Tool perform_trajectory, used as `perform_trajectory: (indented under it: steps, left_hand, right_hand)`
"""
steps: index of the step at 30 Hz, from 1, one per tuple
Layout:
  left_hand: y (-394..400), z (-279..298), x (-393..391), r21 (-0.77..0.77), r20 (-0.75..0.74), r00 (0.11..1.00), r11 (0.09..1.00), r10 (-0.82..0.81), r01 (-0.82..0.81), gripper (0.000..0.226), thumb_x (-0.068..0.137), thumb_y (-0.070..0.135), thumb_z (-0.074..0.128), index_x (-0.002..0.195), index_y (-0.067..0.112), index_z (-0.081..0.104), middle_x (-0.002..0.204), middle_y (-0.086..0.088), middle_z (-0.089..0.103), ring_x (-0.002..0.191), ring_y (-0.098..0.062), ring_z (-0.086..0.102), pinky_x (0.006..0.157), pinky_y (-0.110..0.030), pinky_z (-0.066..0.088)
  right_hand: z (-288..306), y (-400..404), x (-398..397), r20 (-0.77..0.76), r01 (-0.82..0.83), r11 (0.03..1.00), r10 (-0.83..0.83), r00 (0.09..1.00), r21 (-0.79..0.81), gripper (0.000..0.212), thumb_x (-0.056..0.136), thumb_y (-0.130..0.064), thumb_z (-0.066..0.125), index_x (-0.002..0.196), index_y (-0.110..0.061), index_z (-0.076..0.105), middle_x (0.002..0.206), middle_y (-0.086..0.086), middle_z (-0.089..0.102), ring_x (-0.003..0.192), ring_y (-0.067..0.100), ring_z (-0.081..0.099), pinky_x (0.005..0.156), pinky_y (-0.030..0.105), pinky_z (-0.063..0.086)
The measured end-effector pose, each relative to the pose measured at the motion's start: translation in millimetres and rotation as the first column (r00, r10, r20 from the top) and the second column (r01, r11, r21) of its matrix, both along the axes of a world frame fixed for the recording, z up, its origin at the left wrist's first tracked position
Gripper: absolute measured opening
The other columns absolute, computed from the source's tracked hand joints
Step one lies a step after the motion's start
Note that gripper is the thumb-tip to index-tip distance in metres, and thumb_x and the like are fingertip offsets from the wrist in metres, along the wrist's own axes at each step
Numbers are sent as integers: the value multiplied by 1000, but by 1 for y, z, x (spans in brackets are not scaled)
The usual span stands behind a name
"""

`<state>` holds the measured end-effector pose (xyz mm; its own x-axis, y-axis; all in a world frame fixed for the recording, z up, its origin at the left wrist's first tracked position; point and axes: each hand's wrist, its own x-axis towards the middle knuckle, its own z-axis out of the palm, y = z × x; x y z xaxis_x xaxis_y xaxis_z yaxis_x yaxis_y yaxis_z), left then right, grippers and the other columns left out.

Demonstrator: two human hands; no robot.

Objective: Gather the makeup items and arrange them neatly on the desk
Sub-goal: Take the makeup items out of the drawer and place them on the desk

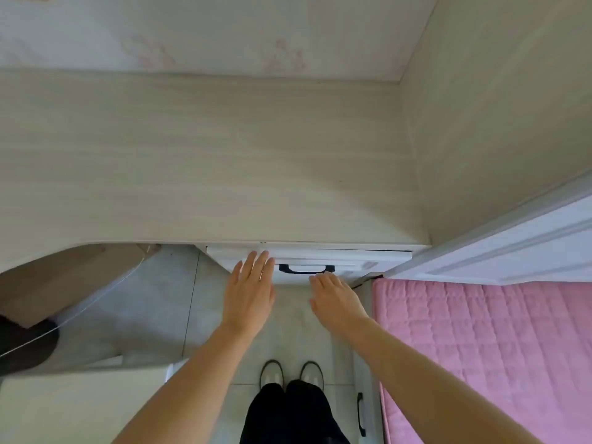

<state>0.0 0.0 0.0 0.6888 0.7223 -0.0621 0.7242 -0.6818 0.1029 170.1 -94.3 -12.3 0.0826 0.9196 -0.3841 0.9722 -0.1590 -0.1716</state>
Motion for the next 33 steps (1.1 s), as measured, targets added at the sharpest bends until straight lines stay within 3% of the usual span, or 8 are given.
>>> perform_trajectory:
  steps: [11,20,23,30,33]
  left_hand:
    - [13,-25,4,16,-6,1000,1000,-6,6,73,74,8,67,142,7,42,140,-9,48,132,-33,42,108,-51,36]
    - [14,-32,7,71,83,997,997,-6,0,68,73,7,63,139,9,46,124,-13,53,114,-33,39,100,-50,41]
    - [14,-36,7,85,93,996,996,-2,-6,58,76,7,61,134,10,52,121,-13,55,104,-35,47,97,-46,42]
    - [12,-42,0,58,128,991,998,-26,19,45,83,8,65,127,8,56,126,-10,58,119,-30,53,110,-49,33]
    - [7,-40,0,27,140,990,1000,-1,-3,43,85,12,65,127,7,56,126,-11,57,119,-31,52,109,-49,33]
  right_hand:
    - [-42,24,-9,-4,48,999,-48,999,-20,62,95,-11,46,149,-8,15,147,13,33,138,29,27,114,36,26]
    - [-42,16,-18,-113,156,987,-153,982,21,70,83,1,54,146,-12,25,136,12,38,126,28,36,103,30,38]
    - [-42,4,-23,-108,145,989,-141,984,29,70,82,2,55,145,-12,26,133,11,40,122,28,38,104,29,37]
    - [-37,-14,-31,-80,88,996,-86,993,25,69,86,-2,52,148,-8,21,142,15,36,135,31,29,116,36,24]
    - [-23,-15,-30,-109,73,993,-63,992,89,57,84,3,51,139,-3,40,138,17,45,133,34,37,112,39,31]
